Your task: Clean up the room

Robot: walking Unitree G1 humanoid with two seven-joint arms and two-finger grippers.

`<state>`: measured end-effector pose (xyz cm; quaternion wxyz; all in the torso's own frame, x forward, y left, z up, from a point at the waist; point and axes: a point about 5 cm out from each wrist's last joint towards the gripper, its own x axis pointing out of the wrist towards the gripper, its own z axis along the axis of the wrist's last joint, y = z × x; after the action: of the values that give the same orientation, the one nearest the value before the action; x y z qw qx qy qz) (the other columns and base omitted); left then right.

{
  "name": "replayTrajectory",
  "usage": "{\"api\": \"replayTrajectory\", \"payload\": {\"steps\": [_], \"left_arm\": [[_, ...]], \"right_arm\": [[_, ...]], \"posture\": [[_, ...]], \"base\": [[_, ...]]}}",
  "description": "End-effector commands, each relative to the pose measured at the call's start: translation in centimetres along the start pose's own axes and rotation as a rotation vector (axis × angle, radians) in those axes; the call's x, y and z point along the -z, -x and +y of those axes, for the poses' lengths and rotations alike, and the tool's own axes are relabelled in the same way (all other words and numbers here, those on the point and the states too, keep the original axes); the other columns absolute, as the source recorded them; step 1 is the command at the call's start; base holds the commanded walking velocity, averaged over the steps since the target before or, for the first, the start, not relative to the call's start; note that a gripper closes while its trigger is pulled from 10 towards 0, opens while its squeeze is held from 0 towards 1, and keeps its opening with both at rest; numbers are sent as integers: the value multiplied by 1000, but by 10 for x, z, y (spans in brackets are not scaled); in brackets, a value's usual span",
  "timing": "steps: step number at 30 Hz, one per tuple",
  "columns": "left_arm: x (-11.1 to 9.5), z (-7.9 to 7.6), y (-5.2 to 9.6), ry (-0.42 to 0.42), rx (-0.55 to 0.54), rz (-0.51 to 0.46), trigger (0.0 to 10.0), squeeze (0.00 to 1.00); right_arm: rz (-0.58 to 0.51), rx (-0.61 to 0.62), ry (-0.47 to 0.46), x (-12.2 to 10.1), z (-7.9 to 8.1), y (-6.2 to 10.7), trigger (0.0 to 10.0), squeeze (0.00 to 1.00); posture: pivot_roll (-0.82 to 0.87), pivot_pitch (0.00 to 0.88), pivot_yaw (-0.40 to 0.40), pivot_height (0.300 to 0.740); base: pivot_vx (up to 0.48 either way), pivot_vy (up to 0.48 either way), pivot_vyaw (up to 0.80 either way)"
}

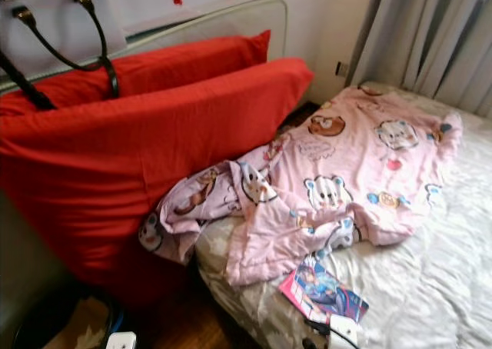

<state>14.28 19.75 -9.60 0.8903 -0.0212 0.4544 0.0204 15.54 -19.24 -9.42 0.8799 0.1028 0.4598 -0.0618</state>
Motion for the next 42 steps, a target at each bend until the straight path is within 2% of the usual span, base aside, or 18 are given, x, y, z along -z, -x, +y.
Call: {"api": "replayTrajectory", "payload": {"steps": [1,4,9,22,27,32,42], "left_arm": [[4,-1,1,-17,-1,14,10000,0],[3,0,1,-47,-7,11,10000,0],[3,0,1,-35,-8,10,10000,0],[1,0,0,-8,-9,-3,10000,0],[-5,2,-1,-44,-34,-27,10000,0],[-6,1,-1,-9,-26,-30,10000,0],[-7,-1,0,57,-39,-88,10000,0]], "right_arm": [[3,5,9,0,-2,0,10000,0],[4,5,6,0,-2,0,10000,0],[4,4,6,0,-2,0,10000,0],[3,-2,9,-2,-1,0,10000,0],[-4,-7,8,-5,1,-1,10000,0],[-24,-10,-1,-8,2,-2,10000,0],[-85,-34,20,-13,1,-1,10000,0]], "posture": [[22,0,-3,740],[24,0,-4,740],[25,0,-5,740],[28,0,-8,740],[31,0,-6,740],[33,0,-3,740],[51,0,-20,740]], "base": [[0,0,-750],[0,-157,-750],[0,-472,-750],[0,0,-750],[0,-175,-750],[0,-315,-710],[0,0,0]]}}
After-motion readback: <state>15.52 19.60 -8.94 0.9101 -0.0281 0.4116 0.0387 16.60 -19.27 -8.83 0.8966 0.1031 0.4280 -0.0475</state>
